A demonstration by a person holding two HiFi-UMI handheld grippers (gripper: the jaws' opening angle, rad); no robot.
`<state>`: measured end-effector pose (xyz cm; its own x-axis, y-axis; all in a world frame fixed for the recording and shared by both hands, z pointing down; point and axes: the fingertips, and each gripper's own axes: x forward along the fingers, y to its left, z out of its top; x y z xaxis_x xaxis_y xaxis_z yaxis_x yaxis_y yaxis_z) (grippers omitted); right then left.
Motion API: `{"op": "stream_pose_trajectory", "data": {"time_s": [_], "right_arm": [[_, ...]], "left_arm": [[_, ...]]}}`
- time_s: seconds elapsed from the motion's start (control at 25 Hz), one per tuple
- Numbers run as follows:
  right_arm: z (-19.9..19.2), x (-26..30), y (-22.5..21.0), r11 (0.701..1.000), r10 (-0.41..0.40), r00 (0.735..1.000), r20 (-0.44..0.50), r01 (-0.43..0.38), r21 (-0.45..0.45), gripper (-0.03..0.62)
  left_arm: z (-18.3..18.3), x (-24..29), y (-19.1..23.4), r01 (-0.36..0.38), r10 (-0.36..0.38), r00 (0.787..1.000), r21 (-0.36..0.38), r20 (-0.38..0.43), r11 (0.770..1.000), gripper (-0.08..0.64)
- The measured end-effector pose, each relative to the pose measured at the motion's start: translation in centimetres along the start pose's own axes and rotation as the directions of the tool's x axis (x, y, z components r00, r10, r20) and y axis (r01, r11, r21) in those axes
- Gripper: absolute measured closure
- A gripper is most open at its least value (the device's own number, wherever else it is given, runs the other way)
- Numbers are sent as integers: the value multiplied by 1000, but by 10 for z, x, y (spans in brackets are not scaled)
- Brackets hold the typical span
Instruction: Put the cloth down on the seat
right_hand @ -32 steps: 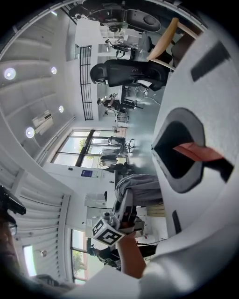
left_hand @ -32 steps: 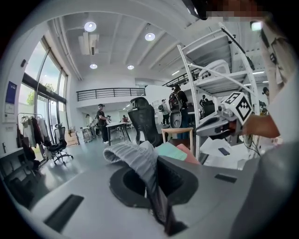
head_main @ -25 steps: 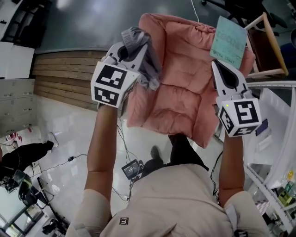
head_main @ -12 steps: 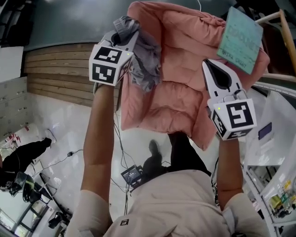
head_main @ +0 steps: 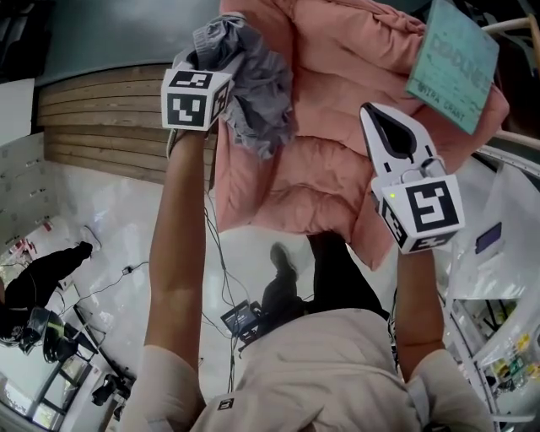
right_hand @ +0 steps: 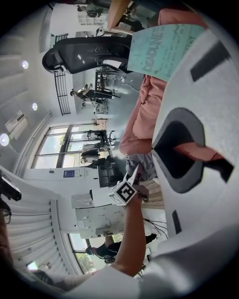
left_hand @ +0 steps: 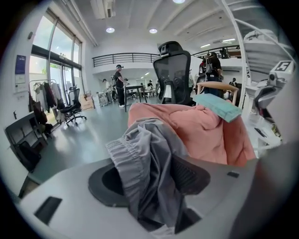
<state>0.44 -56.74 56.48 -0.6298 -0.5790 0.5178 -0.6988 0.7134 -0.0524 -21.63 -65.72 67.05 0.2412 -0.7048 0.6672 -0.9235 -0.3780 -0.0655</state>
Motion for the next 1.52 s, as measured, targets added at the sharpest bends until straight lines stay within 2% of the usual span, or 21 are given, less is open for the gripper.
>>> {"op": "stream_pose_trajectory", "data": {"time_s": [0.16,0.32,0.64,0.76,0.96,1.08,1.2,1.32,1.44,1.52], "right_arm": [[22,-2,27,1000,8,1000,-3,-9,-14,600],[16,-13,26,1000,14,1000,18,-13,-23,600],[45,-39,44,998,23,997,80,-18,-57,600],[69,-61,75,997,20,994,106,-12,-78,600],[102,-96,120,992,29,987,159,-9,-124,600],[119,-121,136,989,42,983,178,-16,-146,600],[138,-148,149,986,45,976,214,-8,-168,600],[151,-180,169,982,49,966,253,0,-187,600],[168,-209,194,978,55,954,295,7,-207,600],[168,-223,210,977,68,941,332,5,-215,600]], "left_arm": [[0,-33,20,-1,4,999,-76,37,997,276],[4,-47,2,16,-7,997,-111,81,994,275],[42,-117,-13,6,4,985,-56,174,998,275],[48,-172,-18,7,-1,978,-27,207,1000,276],[37,-230,-6,-43,40,984,13,173,999,276],[56,-268,-12,-54,49,976,16,210,998,276],[89,-316,-29,-63,44,956,56,289,996,276],[112,-375,-56,-74,35,925,90,379,993,290],[127,-440,-77,-95,32,881,111,472,989,327],[124,-476,-91,-120,35,846,126,533,985,364]]}}
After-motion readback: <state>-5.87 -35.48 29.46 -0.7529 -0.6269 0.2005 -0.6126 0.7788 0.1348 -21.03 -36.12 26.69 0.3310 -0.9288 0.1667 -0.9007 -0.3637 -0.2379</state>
